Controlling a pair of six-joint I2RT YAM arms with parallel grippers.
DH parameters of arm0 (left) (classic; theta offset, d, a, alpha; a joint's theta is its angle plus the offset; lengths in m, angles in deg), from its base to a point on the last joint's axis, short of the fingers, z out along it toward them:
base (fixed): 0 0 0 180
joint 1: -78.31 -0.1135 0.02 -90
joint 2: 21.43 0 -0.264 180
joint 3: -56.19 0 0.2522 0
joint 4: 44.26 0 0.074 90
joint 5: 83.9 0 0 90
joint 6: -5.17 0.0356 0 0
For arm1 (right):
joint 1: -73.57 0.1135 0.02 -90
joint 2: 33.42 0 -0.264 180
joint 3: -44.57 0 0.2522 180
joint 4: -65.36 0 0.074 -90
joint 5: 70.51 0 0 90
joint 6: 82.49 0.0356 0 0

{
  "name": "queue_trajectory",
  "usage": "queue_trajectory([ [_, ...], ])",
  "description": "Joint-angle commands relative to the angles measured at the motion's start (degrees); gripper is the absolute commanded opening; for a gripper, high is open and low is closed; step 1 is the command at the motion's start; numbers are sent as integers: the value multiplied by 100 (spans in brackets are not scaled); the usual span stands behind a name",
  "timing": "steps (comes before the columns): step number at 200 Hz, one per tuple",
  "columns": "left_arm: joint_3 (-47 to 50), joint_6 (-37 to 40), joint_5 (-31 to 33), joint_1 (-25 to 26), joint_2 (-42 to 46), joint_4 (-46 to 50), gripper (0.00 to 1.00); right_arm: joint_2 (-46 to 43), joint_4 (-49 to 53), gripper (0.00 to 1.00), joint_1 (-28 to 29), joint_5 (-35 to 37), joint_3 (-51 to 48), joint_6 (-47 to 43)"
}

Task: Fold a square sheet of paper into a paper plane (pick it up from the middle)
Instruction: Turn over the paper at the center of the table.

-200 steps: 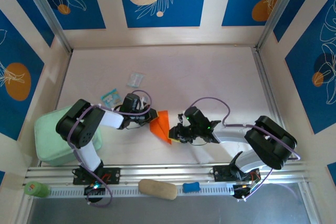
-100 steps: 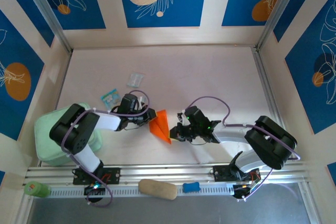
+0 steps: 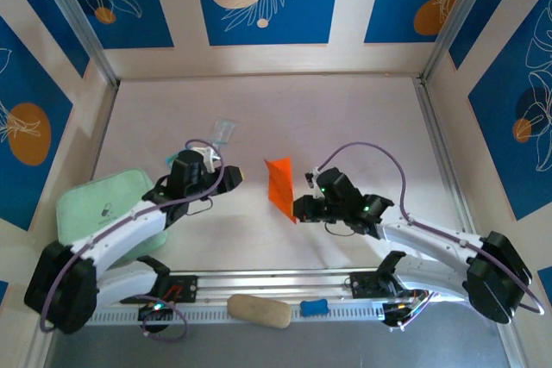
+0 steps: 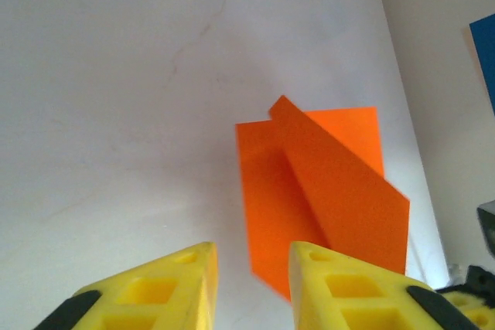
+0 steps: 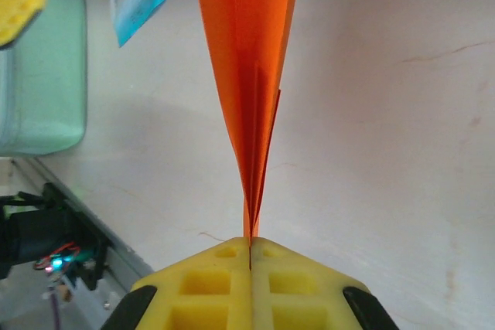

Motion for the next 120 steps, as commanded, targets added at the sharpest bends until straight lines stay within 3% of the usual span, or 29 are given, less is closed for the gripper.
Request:
queue_trajectory([
  [1, 59, 568, 712, -34, 593, 832, 35, -199, 930, 3, 76, 577, 360, -498],
  [28, 262, 677, 1083, -39, 1201, 1076, 41, -227, 1437, 3, 200, 921, 672, -686],
  [63, 411, 745, 1187, -41, 1662, 1361, 49, -162, 2298, 3, 649, 2017, 1153, -884],
  [99, 449, 659, 1400, -47, 2010, 1744, 57, -127, 2580, 3, 734, 2422, 1349, -679],
  [120, 521, 507, 1143, -48, 2115, 1761, 59, -36, 2959, 3, 738, 2706, 1604, -199],
])
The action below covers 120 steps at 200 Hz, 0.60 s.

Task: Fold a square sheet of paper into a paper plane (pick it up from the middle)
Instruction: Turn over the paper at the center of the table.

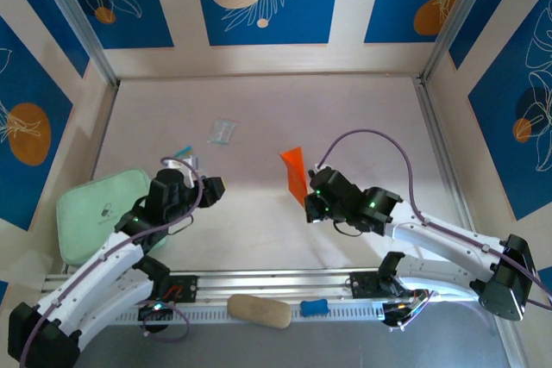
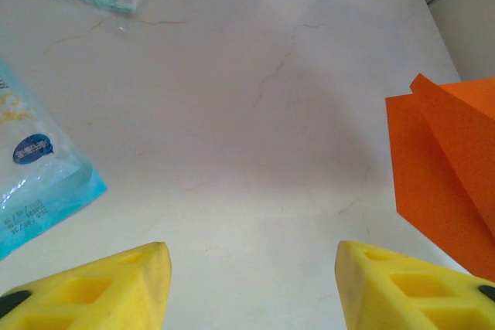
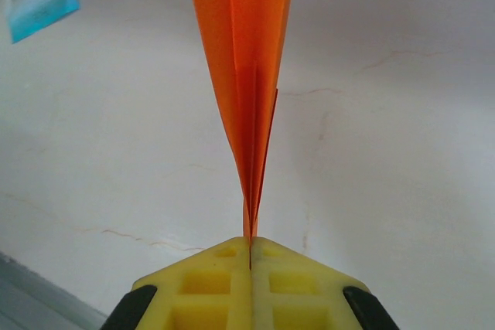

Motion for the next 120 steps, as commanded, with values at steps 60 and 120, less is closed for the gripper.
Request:
queue_trajectory([
  [60, 162, -16, -273, -50, 137, 205, 68, -126, 1797, 2, 396, 1192, 519, 2079],
  [120, -85, 6, -410, -61, -623, -27, 76, -1137, 1933, 2, 410, 1174, 61, 2558],
])
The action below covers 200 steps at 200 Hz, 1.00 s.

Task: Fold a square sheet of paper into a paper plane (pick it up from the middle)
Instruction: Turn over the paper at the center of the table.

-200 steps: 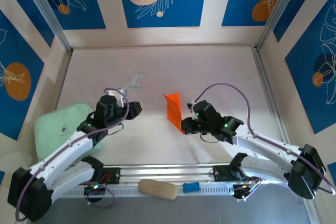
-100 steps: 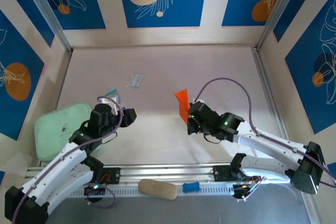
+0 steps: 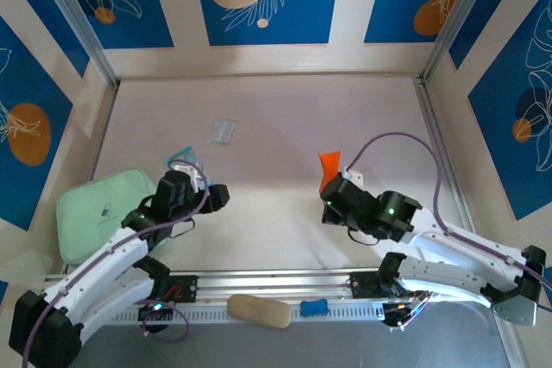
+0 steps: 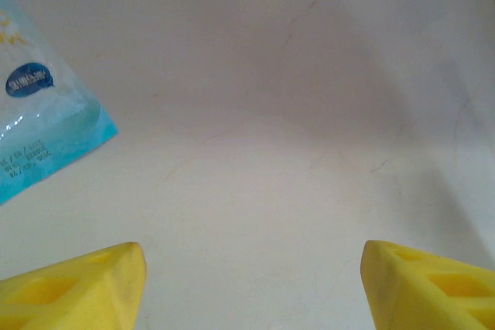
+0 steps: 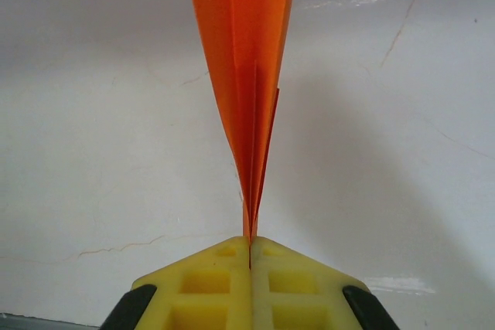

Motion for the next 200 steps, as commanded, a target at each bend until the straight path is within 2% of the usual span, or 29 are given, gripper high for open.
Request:
queue_trajectory([
  [1, -236, 48, -186, -59, -105, -155, 76, -342, 226, 2, 26, 184, -206, 397],
  [23, -285, 146, -236, -66, -116, -54, 82, -448, 165, 2, 38, 170, -250, 383],
  [58, -485, 410, -186, -144, -108, 233, 100, -260, -37, 2, 20, 164, -222, -34],
  [123, -596, 271, 407, -356, 370, 784, 100, 716, 1375, 2, 21, 638, 481, -412],
  [168, -799, 73, 1345, -383, 899, 1722, 100, 2582, 2184, 3, 45, 1138, 1507, -514],
  [186, -875, -38, 1818, -384, 1128, 2054, 100, 3237, 2058, 3, 97, 1311, 1720, -683],
  [200, -949, -124, 2196, -379, 1393, 2294, 100, 3627, 1728, 4, 103, 1178, 1836, -934],
])
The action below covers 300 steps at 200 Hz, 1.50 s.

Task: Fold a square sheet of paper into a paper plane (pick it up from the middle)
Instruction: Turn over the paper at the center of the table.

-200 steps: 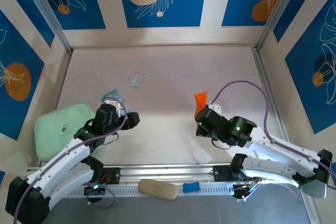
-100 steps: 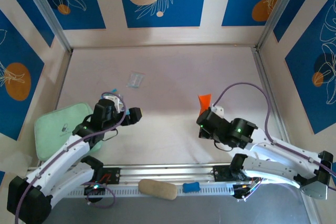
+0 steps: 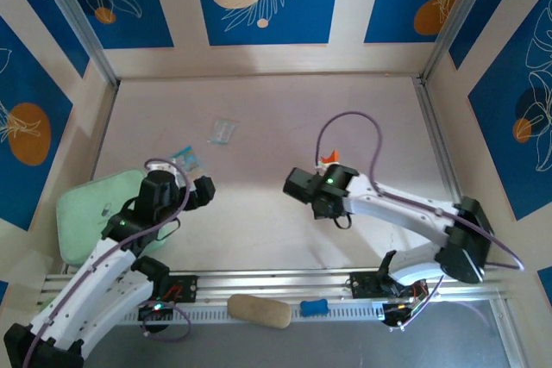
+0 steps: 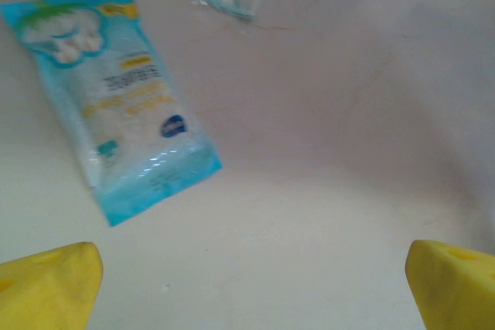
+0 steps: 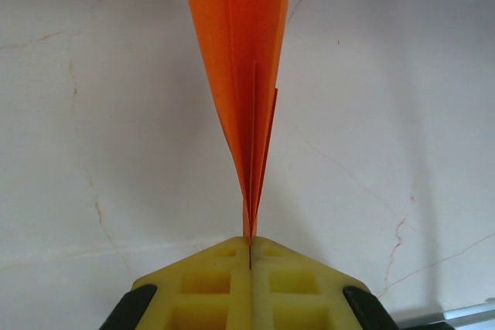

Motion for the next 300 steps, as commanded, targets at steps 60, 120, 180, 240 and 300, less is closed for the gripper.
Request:
queue_trajectory([
  [60, -286, -297, 1346, -52, 1493, 1045, 100, 1661, -2168, 11, 494, -1528, 585, -1871],
  [120, -265, 135, -145, -56, 1121, 326, 92, 396, -3742, 40, -79, -3053, -464, -1678],
  [180, -142, -53, -2123, -56, -149, -652, 59, -294, -5918, 15, -1564, -5352, -2144, -1256],
  [240, 283, -609, -2614, -47, -380, -1201, 45, 866, -6409, 12, -1738, -5371, -1946, -783],
  [300, 732, -899, -2679, -47, -342, -1756, 43, 1044, -6883, 12, -1512, -4509, -2594, 1299],
])
